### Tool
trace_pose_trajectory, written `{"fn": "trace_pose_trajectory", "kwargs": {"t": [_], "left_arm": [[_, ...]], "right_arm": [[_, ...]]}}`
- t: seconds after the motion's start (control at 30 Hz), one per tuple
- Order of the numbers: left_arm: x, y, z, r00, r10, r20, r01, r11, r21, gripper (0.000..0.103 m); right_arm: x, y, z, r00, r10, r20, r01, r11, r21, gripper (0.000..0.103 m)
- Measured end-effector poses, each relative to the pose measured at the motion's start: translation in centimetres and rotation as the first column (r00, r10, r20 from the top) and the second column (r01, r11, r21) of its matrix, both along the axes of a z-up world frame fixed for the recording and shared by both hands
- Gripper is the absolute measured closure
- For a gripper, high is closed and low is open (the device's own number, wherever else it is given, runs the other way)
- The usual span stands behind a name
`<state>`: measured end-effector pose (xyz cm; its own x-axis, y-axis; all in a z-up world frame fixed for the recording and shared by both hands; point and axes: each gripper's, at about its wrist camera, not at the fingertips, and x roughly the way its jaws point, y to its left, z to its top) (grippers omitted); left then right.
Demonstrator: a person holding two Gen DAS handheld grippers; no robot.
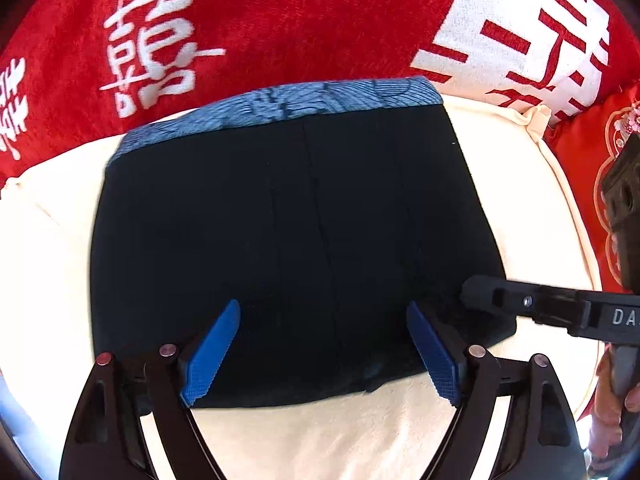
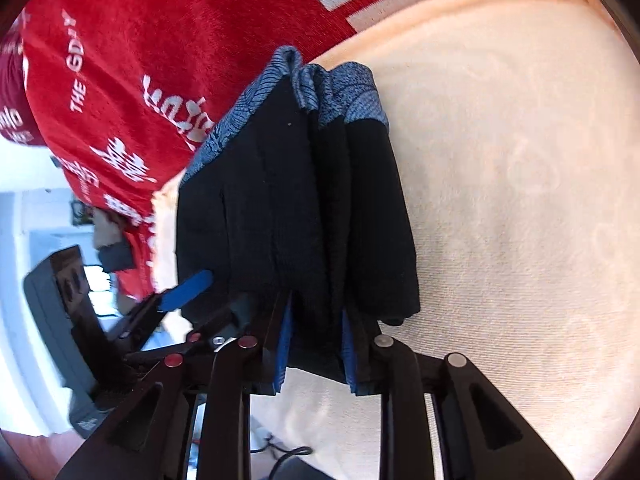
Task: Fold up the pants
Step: 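Open both grippers and release the folded trousers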
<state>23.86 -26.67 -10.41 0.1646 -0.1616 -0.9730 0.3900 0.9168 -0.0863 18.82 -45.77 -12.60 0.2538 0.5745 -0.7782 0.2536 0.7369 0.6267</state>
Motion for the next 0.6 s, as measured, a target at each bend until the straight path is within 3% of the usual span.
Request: {"fn": "trace_pose_trajectory", "kwargs": {"t": [0.13,0.2,0.23,0.33,0.5,0.6], "left_arm": [[0.1,2.9,0.6,0.999,0.037,-0.019,-0.037,0.999,-0.006,0.017],[0.4,4.6,0.8,0.998,0.054,-0.023,-0.054,0.999,0.002,0.017],[0.5,5.3,0.9,0.998,0.061,-0.027,-0.061,0.998,0.002,0.017],[0.9,7.5,1.2,0.997,0.079,-0.023,-0.078,0.997,0.01,0.017],[1.5,10.3,1.5,0.995,0.089,-0.033,-0.089,0.996,0.014,0.017],[1.7,11.5,1.6,0.995,0.095,-0.034,-0.095,0.995,0.006,0.017]], "right_arm": [[0.1,1.7,1.7,0.999,0.048,0.013,-0.045,0.98,-0.196,0.069],[-0.3,2.0,1.9,0.999,0.048,-0.006,-0.047,0.951,-0.307,0.042],[-0.7,2.1,2.0,0.999,0.036,-0.02,-0.041,0.935,-0.352,0.04],[-1.8,1.9,2.3,0.999,-0.02,-0.039,0.004,0.932,-0.362,0.04],[-3.4,3.0,2.8,0.995,-0.024,-0.098,-0.025,0.883,-0.469,0.04],[-4.3,3.4,2.7,0.99,-0.047,-0.132,-0.02,0.883,-0.469,0.037]]}}
